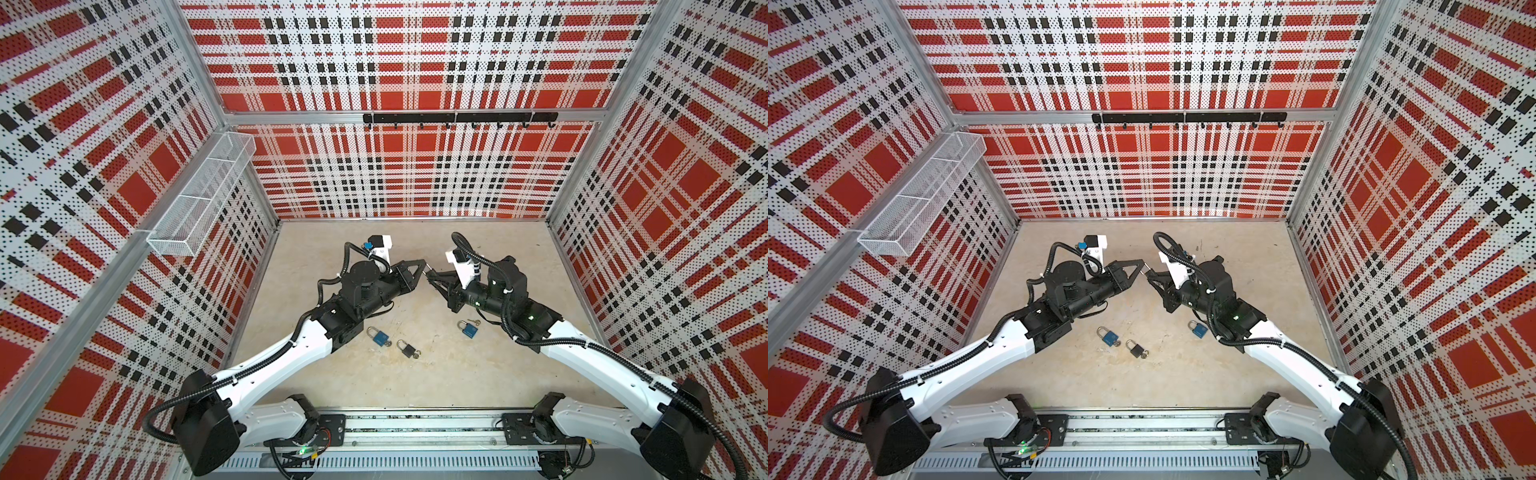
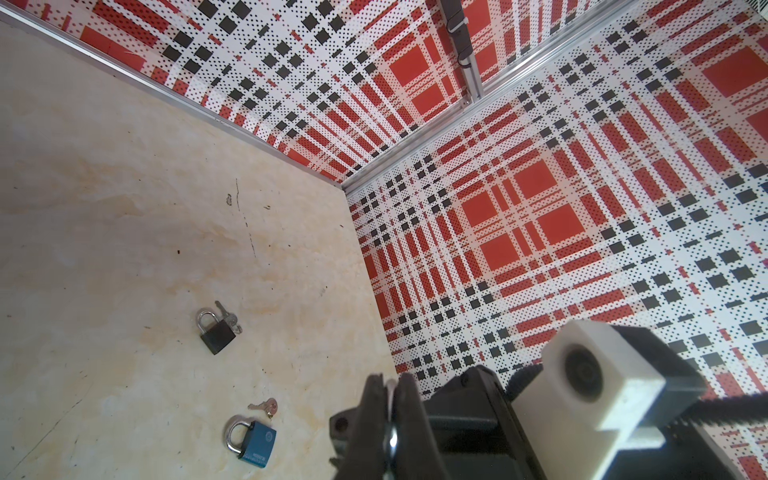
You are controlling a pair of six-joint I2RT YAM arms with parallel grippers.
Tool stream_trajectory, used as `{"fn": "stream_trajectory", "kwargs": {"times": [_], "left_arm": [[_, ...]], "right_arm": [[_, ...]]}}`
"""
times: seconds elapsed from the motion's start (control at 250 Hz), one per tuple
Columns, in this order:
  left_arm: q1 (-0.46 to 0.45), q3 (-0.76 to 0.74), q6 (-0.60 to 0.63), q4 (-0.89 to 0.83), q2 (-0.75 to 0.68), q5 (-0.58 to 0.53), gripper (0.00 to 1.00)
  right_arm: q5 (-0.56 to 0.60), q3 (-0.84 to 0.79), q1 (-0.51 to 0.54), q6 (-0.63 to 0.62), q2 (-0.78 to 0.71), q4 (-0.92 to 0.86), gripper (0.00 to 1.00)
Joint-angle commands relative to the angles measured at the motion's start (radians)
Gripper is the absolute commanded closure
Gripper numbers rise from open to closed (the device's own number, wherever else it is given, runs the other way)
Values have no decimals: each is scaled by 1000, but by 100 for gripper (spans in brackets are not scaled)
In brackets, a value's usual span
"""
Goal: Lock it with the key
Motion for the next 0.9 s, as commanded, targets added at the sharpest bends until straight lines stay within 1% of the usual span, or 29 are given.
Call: {"fn": "stream_trajectory", "kwargs": {"times": [0.0, 0.132, 0.164, 0.212, 0.248, 0.34, 0.432, 0.512, 0.612, 0.756, 0.836, 0.896], "left_arm": [[-4, 27, -1, 34, -13, 5, 100], [17, 22, 27, 3, -22, 39, 100], [25, 19, 39, -4, -28, 46, 94], [40, 15, 54, -23, -39, 62, 82], [54, 11, 72, -29, -48, 78, 77], [99, -2, 114, -62, -84, 119, 67], [148, -15, 147, -86, -122, 176, 61], [182, -19, 177, -114, -143, 234, 58], [200, -7, 222, -150, -142, 325, 58], [187, 19, 236, -166, -94, 475, 57], [166, 30, 243, -173, -65, 506, 58], [154, 38, 243, -173, -49, 526, 60]], "right_arm": [[2, 38, -5, -3, -12, 14, 100], [-48, 62, -14, 14, -34, -55, 100], [-75, 65, -23, 22, -40, -73, 100], [-120, 78, -39, 38, -45, -103, 100], [-158, 88, -54, 52, -47, -128, 100], [-269, 116, -93, 65, -40, -200, 100], [-368, 129, -137, 72, -29, -253, 100], [-471, 124, -163, 93, -23, -255, 100], [-554, 122, -165, 102, -8, -265, 100], [-608, 116, -165, 117, 10, -271, 100], [-639, 111, -165, 125, 12, -267, 100], [-651, 111, -165, 132, 13, -266, 100]]}}
